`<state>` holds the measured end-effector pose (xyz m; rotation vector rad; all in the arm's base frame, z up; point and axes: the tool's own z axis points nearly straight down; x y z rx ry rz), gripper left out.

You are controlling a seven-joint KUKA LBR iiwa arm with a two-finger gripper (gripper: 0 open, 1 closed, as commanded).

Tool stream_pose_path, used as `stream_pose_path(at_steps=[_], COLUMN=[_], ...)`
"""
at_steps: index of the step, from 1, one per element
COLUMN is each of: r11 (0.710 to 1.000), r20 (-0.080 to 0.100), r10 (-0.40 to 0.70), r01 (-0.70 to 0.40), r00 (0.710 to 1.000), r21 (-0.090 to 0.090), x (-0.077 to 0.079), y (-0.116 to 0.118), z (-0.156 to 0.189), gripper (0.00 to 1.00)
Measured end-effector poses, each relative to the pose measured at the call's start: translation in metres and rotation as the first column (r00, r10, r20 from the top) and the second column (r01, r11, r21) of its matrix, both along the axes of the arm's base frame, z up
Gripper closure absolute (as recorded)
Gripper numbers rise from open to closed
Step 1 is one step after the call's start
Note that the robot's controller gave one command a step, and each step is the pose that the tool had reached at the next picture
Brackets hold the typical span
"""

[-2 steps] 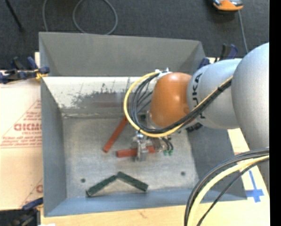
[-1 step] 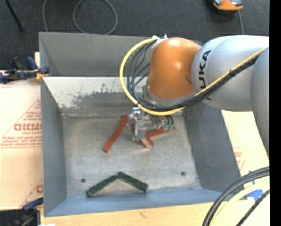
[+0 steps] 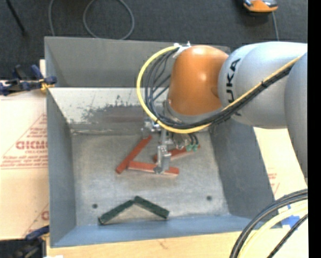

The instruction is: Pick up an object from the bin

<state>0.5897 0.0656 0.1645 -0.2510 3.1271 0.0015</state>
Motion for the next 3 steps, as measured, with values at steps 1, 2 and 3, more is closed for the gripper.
stream_pose_path(at_steps=[1,2,3], r11=[0.998,0.998,0.998], r20=[0.006,0.011,0.002], r10=[-0.068,-0.068,-0.069], r01=[0.068,0.068,0.069], r00=[0.998,0.998,0.998], r21=[0.002,0.003,0.002], x=[-0.005,-0.0023,-0.0054], y=[-0.0111,-0.0106,-0.0109], z=[-0.0928,-0.0868,-0.0904], gripper=[0.0,1.0,0.0])
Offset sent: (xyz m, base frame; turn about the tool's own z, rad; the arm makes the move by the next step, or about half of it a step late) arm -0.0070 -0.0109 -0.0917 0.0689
